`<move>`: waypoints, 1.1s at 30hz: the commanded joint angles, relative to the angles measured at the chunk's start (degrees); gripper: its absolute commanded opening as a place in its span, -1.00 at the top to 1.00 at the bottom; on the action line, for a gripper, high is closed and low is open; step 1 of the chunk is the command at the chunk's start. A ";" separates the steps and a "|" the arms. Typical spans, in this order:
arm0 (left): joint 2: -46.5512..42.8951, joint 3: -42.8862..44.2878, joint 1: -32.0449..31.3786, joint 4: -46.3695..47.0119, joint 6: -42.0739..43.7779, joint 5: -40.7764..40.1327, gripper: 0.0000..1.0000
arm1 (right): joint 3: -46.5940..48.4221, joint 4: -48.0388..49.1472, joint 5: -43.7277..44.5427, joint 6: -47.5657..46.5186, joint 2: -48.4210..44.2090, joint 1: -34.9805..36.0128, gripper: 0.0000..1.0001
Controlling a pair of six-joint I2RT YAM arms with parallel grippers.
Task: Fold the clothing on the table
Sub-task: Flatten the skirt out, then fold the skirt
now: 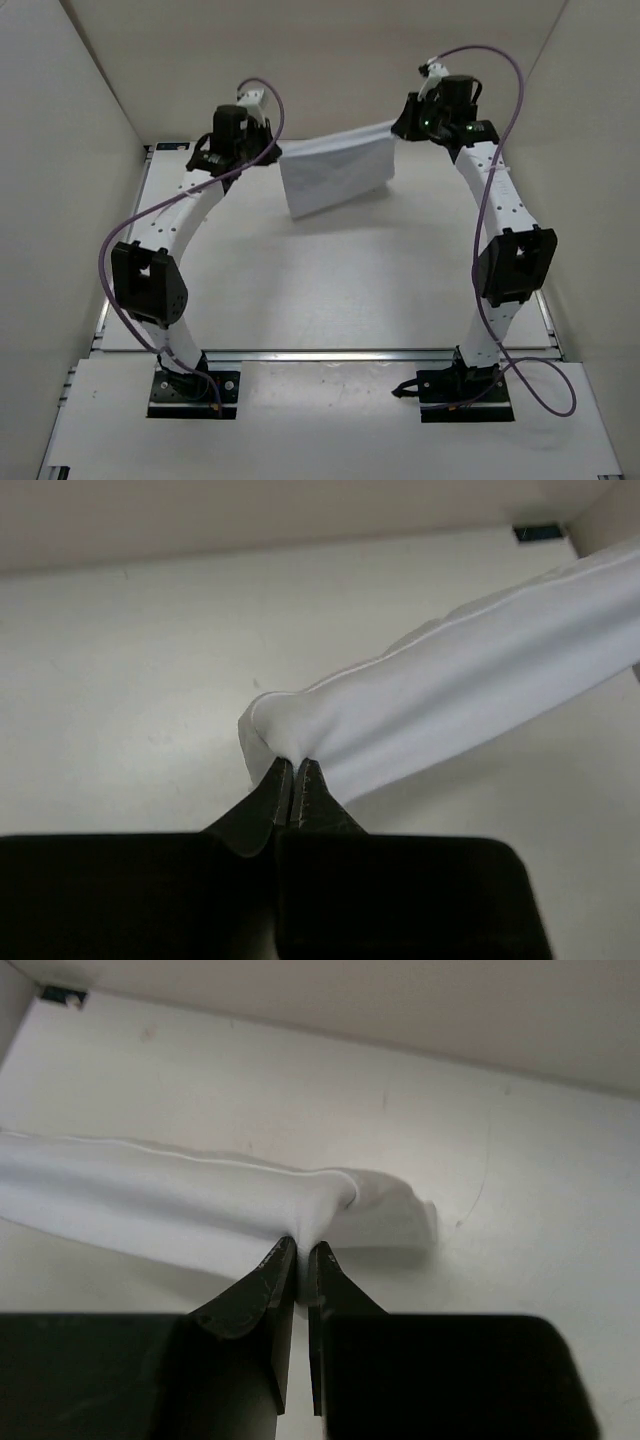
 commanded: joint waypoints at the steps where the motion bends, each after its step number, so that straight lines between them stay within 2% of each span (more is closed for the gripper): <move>1: -3.87 12.45 -1.35 -4.19 5.94 -6.50 1.00 | 6.75 0.04 1.72 -1.29 -6.49 -1.81 1.00; 2: -6.23 12.20 -1.88 -2.97 6.91 -7.84 1.00 | 4.48 1.62 3.21 -3.03 -7.82 -1.20 1.00; 4: -10.63 6.17 -3.20 0.55 9.03 -11.69 1.00 | -3.06 3.21 9.44 -6.64 -13.43 -0.41 1.00; 5: -12.39 4.22 -2.77 2.21 9.03 -10.93 1.00 | -5.45 4.52 10.51 -6.65 -15.20 -0.32 0.99; 8: -16.00 -5.36 -1.18 1.80 6.49 -8.22 1.00 | -19.76 8.73 4.64 -3.32 -21.00 -3.30 1.00; 9: -18.01 -10.16 -1.36 2.31 6.22 -8.29 1.00 | -27.19 10.14 2.11 -1.92 -23.19 -4.70 1.00; 10: -19.16 -15.52 -1.71 2.32 5.78 -7.94 1.00 | -33.88 11.11 1.30 -1.56 -24.26 -3.93 1.00; 11: -21.70 -18.36 -2.14 2.23 5.08 -8.29 1.00 | -36.47 11.12 1.47 -1.29 -26.36 -3.75 0.99; 13: -25.84 -29.14 -3.37 2.41 3.24 -7.68 1.00 | -47.52 10.25 3.83 -0.42 -29.97 -0.77 0.99; 16: -32.26 -40.84 -5.65 1.18 -1.15 -5.14 1.00 | -60.00 9.45 2.44 3.87 -35.68 2.74 0.99; 20: -40.42 -51.41 -10.05 -2.68 -8.87 -2.23 1.00 | -71.98 7.27 2.00 11.87 -44.64 9.95 1.00; 24: -46.41 -55.03 -13.14 -7.34 -13.64 -0.38 1.00 | -76.04 4.53 0.33 17.86 -52.64 13.04 1.00; 27: -47.39 -54.69 -9.37 -7.35 -14.52 -0.55 1.00 | -74.04 5.41 -0.29 16.65 -52.93 11.38 1.00; 29: -45.29 -53.29 -6.21 -5.86 -14.53 -1.52 1.00 | -71.41 7.51 -3.00 13.76 -49.25 6.39 1.00; 33: -35.28 -45.57 -1.72 -1.20 -14.00 -2.93 1.00 | -62.09 13.05 -6.44 8.04 -34.69 2.32 0.99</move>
